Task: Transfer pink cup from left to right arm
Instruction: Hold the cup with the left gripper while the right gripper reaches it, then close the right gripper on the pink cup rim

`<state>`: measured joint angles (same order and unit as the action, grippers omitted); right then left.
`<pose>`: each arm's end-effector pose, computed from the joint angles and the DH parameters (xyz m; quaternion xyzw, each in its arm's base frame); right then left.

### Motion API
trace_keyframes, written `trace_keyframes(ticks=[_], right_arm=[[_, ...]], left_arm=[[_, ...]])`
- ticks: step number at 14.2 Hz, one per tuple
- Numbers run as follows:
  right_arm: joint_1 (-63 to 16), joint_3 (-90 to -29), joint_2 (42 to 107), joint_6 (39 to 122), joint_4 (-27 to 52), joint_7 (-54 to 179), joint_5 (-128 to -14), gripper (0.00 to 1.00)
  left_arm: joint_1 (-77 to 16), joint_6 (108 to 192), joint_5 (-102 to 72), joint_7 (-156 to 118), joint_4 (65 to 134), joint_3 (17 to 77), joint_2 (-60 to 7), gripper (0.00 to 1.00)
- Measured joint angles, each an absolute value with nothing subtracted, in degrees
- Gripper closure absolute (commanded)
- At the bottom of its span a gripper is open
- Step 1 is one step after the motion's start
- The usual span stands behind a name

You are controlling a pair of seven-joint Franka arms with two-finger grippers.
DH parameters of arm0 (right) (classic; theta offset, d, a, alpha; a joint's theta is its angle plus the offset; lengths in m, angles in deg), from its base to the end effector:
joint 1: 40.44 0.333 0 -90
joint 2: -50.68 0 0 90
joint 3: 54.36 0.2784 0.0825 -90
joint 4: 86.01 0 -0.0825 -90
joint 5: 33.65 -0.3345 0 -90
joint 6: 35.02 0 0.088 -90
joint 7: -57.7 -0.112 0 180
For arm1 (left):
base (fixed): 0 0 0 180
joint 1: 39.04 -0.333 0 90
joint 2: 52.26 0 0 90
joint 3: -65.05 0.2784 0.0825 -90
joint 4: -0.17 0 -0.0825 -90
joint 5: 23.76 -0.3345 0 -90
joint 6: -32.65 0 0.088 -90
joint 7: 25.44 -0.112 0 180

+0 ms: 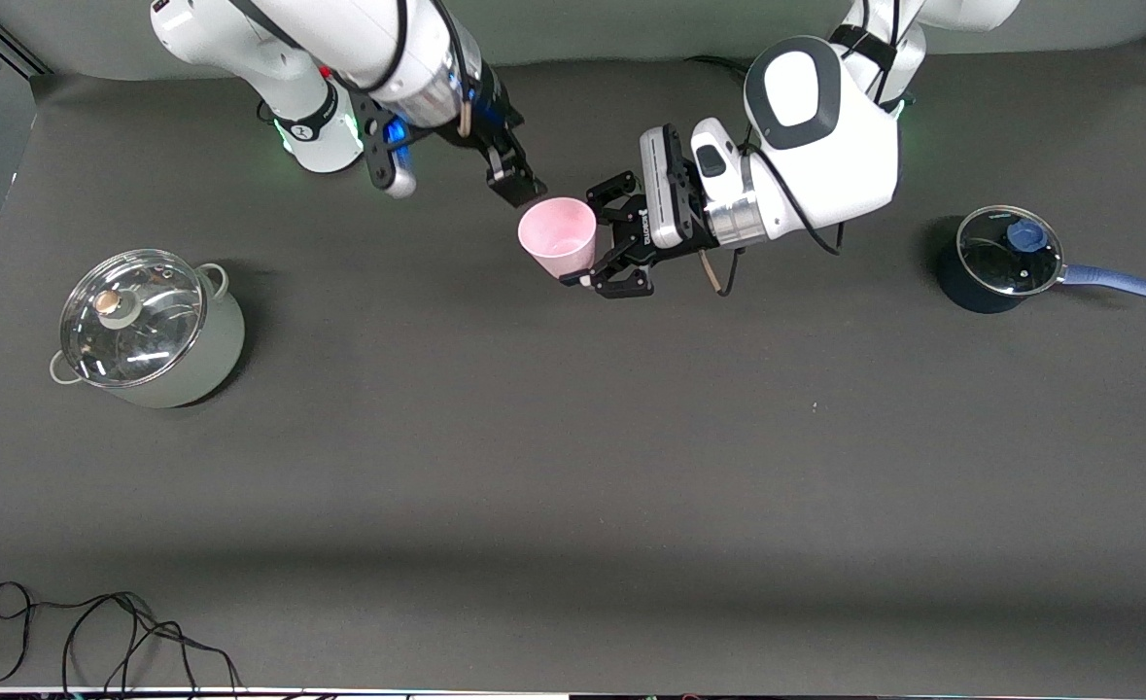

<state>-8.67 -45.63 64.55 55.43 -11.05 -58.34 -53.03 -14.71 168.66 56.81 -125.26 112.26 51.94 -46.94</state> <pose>0.4168 0.3898 0.5724 -0.7759 0.6026 0.1791 0.0532 0.4437 -0.3537 0.4561 0.6331 -0.5544 0.3757 0.3882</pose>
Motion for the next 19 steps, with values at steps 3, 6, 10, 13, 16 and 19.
trace_keyframes(ticks=[3,6,10,13,16,19], right_arm=[[-8.5,-45.6,65.4,56.2,-11.2,-58.3,-52.6,0.04],[-8.0,-45.6,65.7,56.2,-11.6,-58.3,-51.3,0.01],[-7.8,-45.7,65.9,56.5,-13.4,-58.3,-50.5,0.01],[-7.8,-45.7,66.1,57.0,-13.9,-58.3,-49.2,0.00],[-7.8,-45.7,66.1,57.0,-14.7,-58.3,-48.9,0.00],[-7.8,-45.7,66.7,57.0,-14.8,-58.3,-48.2,0.01]], left_arm=[[-14.7,169.3,56.8,-125.3,112.3,52.0,-46.6,0.62],[-14.7,169.4,56.8,-125.3,112.3,52.0,-46.5,0.62],[-14.8,169.5,56.9,-125.3,112.2,52.0,-46.6,0.62],[-14.8,169.5,56.9,-125.3,112.2,51.8,-46.6,0.62],[-14.8,169.5,56.9,-125.3,112.2,51.8,-46.6,0.62],[-14.8,169.5,56.9,-125.3,112.2,51.8,-46.6,0.62]])
